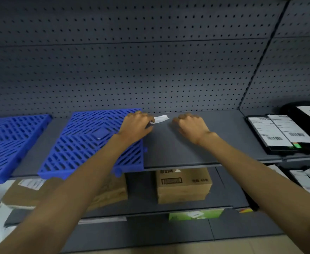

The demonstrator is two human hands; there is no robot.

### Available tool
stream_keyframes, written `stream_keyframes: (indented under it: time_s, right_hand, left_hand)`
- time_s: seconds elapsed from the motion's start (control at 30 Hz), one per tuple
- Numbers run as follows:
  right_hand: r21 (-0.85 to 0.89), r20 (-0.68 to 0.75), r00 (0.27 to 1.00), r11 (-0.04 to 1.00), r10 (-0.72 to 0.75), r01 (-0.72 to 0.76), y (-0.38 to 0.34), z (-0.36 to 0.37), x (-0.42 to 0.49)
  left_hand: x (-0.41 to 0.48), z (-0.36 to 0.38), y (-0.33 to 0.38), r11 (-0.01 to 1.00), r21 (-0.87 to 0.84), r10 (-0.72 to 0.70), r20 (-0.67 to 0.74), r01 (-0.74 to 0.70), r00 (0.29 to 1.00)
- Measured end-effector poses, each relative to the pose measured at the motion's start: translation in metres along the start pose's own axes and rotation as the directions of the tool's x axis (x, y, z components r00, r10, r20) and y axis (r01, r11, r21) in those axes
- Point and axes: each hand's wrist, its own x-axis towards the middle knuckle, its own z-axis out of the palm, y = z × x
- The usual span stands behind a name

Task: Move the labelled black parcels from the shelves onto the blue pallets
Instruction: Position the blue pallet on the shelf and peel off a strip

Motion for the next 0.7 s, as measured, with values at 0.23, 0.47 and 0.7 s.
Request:
stream_keyframes:
  time_s: [0.23, 0.47, 0.7]
  right_hand:
    - [0.047, -0.002, 0.999, 0.998, -0.048, 0.049, 0.002, 0.029, 0.044]
    - [0.069, -0.064, 0.996, 0.996, -0.054, 0.058, -0.007, 0.044, 0.091]
    - [0.119, -0.133, 0.991, 0.993, 0.011, 0.005, -0.005, 0.045, 0.103]
  left_hand:
    - [0.038, 0.037, -0.004, 0.997, -0.041, -0.068, 0.077, 0.071, 0.995]
    - [0.058, 0.058, -0.031, 0.998, -0.050, -0.028, 0.146, 0.035, 0.989]
    - [0.064, 0.061, -0.035, 0.994, -0.093, -0.038, 0.118, 0.049, 0.992]
